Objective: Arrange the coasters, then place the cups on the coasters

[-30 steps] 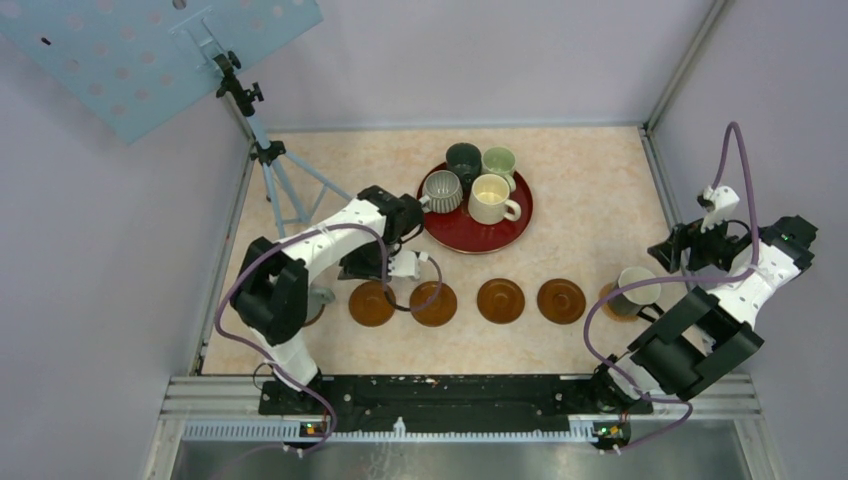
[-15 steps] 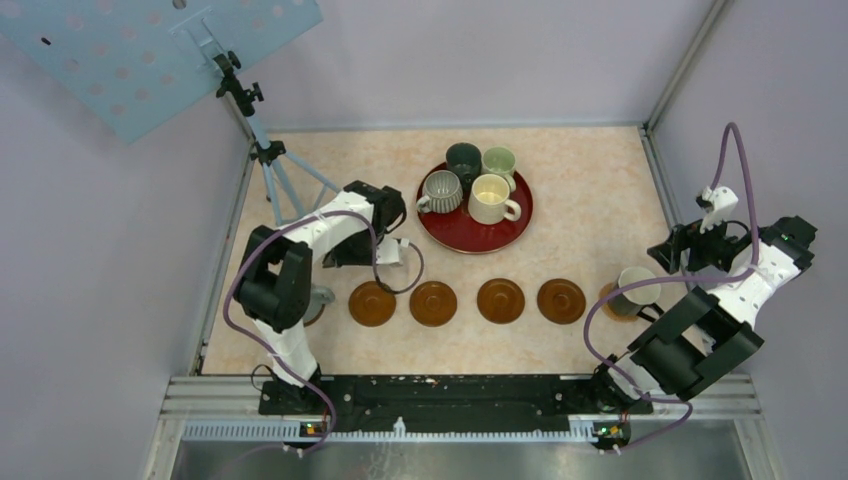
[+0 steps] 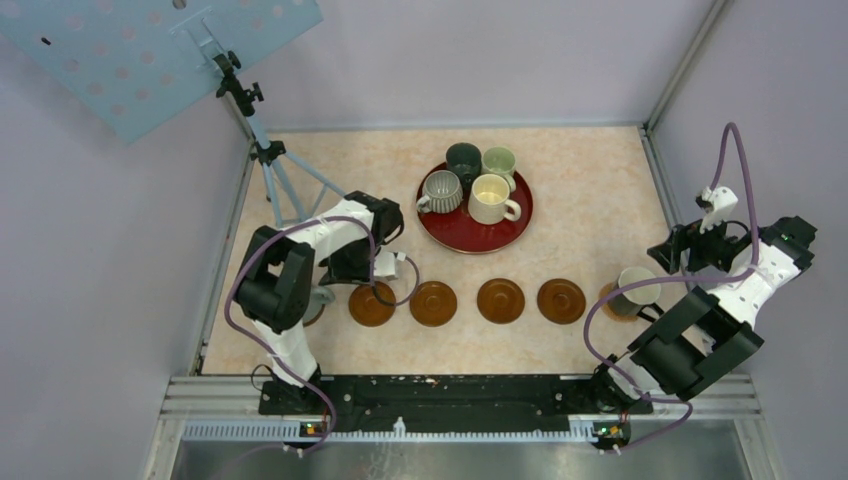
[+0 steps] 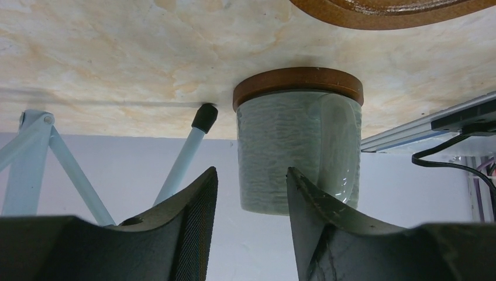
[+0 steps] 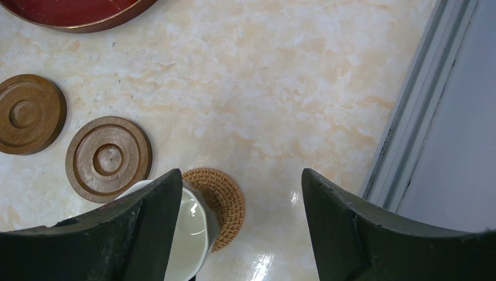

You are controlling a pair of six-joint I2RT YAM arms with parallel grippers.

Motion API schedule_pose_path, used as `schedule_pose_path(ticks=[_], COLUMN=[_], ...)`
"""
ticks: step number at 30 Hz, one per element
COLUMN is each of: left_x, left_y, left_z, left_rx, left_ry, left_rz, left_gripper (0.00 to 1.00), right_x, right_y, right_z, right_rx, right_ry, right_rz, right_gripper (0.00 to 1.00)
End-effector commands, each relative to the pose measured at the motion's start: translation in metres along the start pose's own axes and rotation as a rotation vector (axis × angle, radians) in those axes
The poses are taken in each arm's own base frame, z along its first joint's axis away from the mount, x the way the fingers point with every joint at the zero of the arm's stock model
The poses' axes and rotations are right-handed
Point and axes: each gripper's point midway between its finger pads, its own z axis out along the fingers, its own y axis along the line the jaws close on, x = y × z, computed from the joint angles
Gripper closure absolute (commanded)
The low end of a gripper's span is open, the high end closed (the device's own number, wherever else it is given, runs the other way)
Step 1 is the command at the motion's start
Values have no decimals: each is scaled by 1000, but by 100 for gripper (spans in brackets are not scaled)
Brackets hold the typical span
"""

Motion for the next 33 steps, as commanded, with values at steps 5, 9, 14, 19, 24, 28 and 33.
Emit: schedule_pose_path(ticks=[5, 9, 14, 19, 24, 28, 33], left_x=[8, 7, 5, 7, 10, 12, 13], left_y=[-12, -17, -29, -42, -51, -55, -58], left_z=[-10, -12, -16, -14, -11, -10, -12], left_rx=[21, 30, 53, 77, 95, 99, 96], left_ry=[-20, -13, -12, 2, 12, 19, 16], left_rz=[21, 44, 72, 95, 108, 116, 128], left_gripper=[45, 40, 31, 29, 27, 26, 24], right_x=[-10, -9, -8, -8, -8, -8, -8], right_y=[2, 2, 1, 1, 1, 1, 2], right_z=[0, 0, 0, 1, 1, 1, 1], right_rx=[-7, -7, -7, -7, -10, -13, -15], right_ry=[-34, -32, -32, -31, -33, -34, -35], right_rz=[-36, -35, -36, -37, -35, -36, -37], right_gripper=[27, 27, 27, 27, 27, 27, 27])
